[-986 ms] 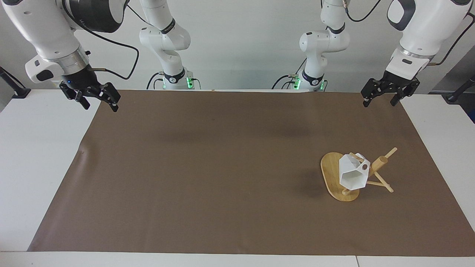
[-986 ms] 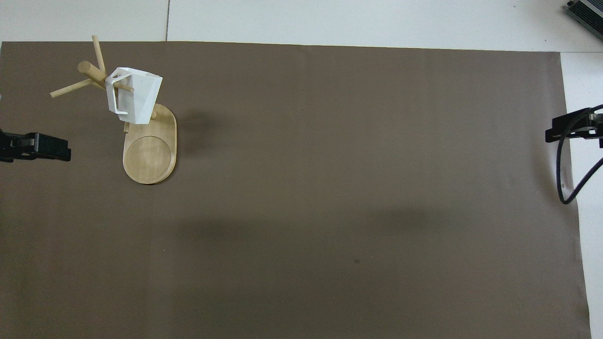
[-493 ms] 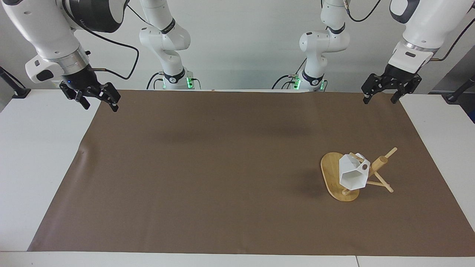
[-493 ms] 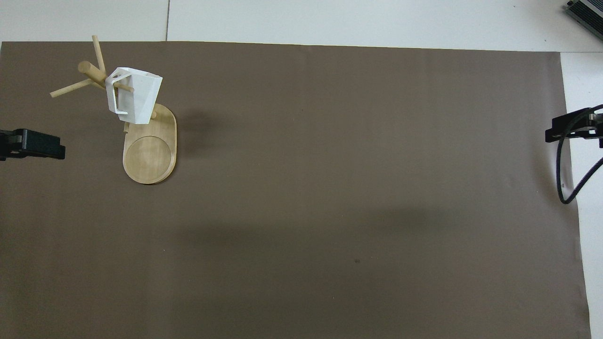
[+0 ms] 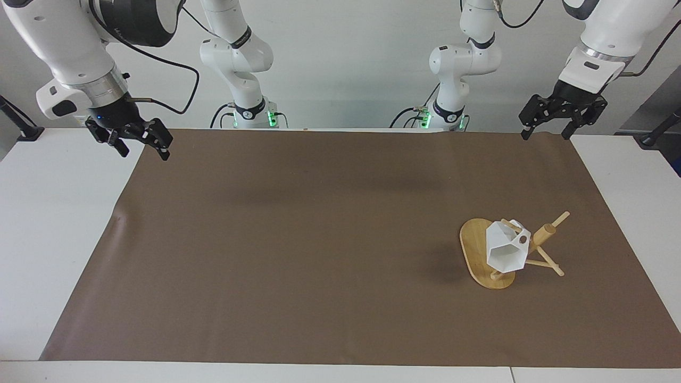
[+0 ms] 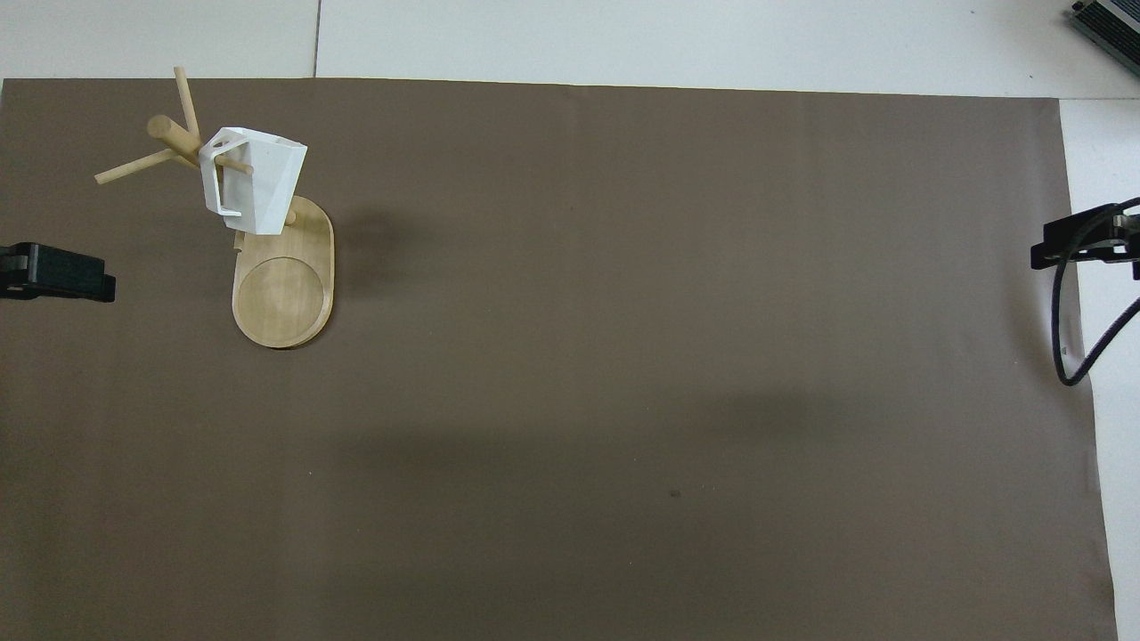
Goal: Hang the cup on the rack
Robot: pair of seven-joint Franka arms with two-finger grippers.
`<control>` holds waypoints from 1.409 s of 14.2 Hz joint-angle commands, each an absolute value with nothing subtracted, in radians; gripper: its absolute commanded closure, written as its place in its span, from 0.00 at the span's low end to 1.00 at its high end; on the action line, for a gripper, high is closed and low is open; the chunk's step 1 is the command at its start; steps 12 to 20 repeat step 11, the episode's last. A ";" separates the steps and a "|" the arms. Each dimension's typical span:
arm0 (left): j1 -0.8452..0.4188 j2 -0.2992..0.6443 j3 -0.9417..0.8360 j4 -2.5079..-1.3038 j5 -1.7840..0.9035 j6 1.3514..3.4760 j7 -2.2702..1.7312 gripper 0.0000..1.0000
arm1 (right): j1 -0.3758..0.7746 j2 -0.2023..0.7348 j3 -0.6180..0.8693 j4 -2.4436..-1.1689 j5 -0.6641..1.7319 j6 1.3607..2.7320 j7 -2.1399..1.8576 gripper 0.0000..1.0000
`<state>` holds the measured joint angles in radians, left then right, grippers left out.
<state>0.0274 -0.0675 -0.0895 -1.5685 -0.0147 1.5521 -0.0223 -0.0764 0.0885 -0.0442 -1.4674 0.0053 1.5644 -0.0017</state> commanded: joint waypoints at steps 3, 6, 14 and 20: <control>0.020 -0.072 -0.081 -1.582 -0.026 1.557 -0.015 0.00 | -0.078 0.074 -0.048 -1.485 0.018 1.565 -0.021 0.00; 0.020 -0.072 -0.083 -1.583 -0.028 1.572 -0.015 0.00 | -0.078 0.074 -0.048 -1.485 0.020 1.563 -0.021 0.00; 0.020 -0.078 -0.081 -1.594 -0.029 1.575 -0.015 0.00 | -0.078 0.074 -0.048 -1.485 0.020 1.563 -0.021 0.00; 0.020 -0.078 -0.081 -1.594 -0.029 1.575 -0.015 0.00 | -0.078 0.074 -0.048 -1.485 0.020 1.563 -0.021 0.00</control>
